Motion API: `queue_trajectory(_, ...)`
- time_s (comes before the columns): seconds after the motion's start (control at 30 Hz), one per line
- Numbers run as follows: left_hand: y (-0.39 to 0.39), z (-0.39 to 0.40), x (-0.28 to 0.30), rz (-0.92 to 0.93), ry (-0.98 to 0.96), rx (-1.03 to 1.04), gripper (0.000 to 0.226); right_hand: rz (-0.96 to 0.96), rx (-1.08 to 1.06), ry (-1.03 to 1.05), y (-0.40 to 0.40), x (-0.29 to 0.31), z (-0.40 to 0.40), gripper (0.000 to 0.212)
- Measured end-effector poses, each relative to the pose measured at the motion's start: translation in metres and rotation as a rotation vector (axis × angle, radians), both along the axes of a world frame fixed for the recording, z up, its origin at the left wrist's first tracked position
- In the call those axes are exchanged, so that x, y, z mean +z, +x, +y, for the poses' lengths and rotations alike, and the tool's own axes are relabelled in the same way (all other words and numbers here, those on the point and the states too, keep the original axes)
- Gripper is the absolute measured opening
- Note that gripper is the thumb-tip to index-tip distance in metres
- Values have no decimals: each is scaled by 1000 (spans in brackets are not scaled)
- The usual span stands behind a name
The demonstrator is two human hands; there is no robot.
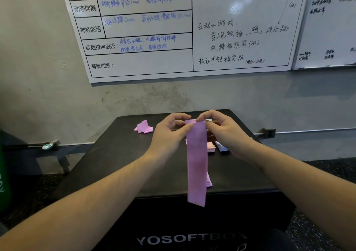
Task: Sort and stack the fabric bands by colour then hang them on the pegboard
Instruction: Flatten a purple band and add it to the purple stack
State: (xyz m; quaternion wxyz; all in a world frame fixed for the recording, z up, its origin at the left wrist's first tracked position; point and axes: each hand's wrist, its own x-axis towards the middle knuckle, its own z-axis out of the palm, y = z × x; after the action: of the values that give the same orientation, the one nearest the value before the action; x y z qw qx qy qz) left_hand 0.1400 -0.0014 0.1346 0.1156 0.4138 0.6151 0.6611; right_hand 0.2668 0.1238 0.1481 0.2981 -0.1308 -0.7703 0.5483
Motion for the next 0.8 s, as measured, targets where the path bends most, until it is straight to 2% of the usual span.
queue_trajectory(0.13, 2, -2, 2, 109, -44, 16, 15, 7, -12, -26, 3, -1, 3, 24)
queue_trajectory(0.23, 2, -3, 4, 133, -77, 15, 7, -14, -16, -16, 4, -1, 5, 23)
queue_trajectory(0.43, 3, 2, 4, -18, -124, -44, 7, -65, 38, -31, 9, -3, 4, 21)
queue_trajectory(0.53, 7, 4, 4, -32, -113, -33, 4, -42, 80, -72, 10, -5, 3, 21)
queue_trajectory(0.67, 8, 7, 4, -12, -94, -4, 5, -14, 20, 28, 9, -9, 6, 16)
queue_trajectory(0.73, 8, 8, 4, -23, -83, -12, 4, 30, -43, 22, 9, -9, 6, 6)
queue_trajectory(0.8, 8, 9, 3, -24, -99, -23, 5, 44, -66, -2, 9, -9, 9, 5)
